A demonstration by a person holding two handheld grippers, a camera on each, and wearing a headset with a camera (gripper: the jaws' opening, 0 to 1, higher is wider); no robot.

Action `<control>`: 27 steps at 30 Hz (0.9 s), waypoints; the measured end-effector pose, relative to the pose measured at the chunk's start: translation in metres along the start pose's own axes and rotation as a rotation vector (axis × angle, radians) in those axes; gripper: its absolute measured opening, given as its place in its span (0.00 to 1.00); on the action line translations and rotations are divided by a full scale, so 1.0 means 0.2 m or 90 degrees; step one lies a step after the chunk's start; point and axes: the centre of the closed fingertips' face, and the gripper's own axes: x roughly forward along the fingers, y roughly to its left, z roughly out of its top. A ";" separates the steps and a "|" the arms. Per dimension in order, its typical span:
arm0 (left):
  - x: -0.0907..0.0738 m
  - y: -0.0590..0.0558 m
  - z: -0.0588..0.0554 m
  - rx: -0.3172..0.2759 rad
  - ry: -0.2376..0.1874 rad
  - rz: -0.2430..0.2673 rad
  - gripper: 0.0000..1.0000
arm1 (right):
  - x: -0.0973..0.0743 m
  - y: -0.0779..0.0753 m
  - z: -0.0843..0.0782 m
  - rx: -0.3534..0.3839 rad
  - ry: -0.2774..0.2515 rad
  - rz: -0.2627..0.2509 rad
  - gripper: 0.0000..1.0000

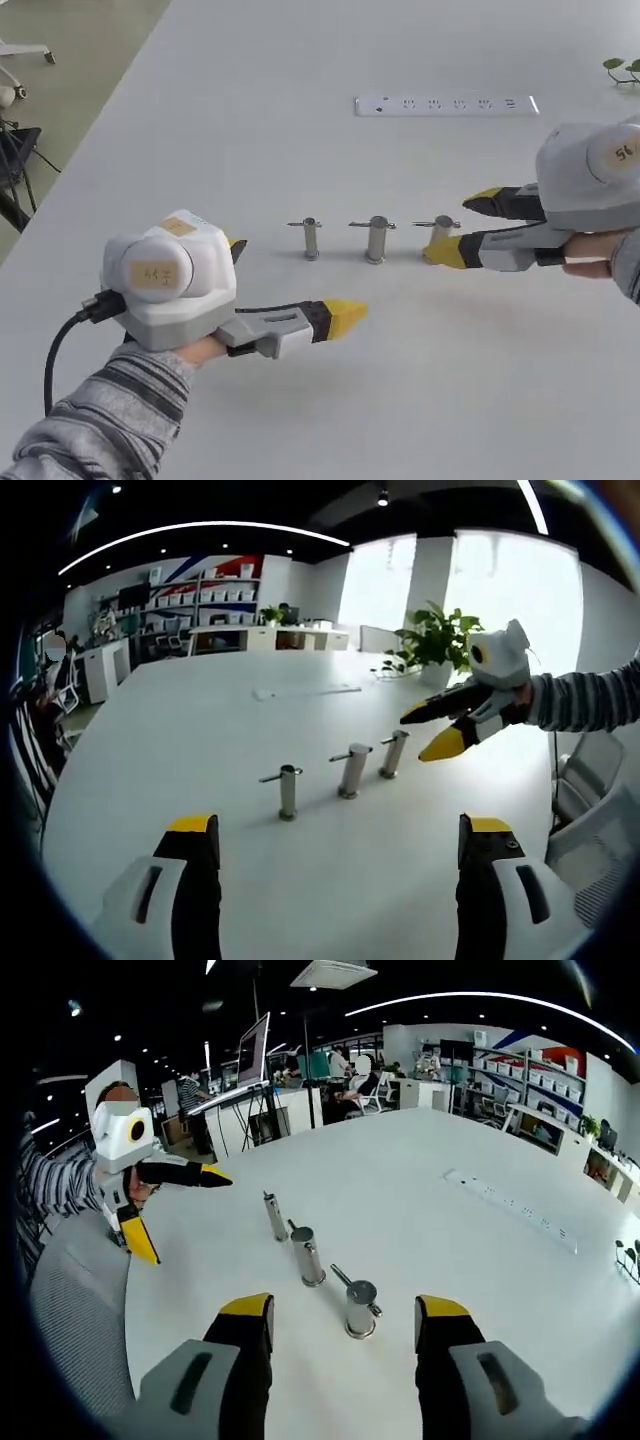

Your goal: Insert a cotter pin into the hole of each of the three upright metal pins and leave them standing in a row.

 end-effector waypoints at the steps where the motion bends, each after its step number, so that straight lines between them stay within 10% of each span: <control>1: 0.00 0.00 0.00 0.000 0.000 0.001 0.99 | -0.01 0.01 0.00 0.005 -0.005 -0.009 0.55; 27: -0.08 0.02 0.00 0.002 -0.004 0.015 0.99 | -0.13 0.22 -0.05 0.112 -0.056 -0.090 0.65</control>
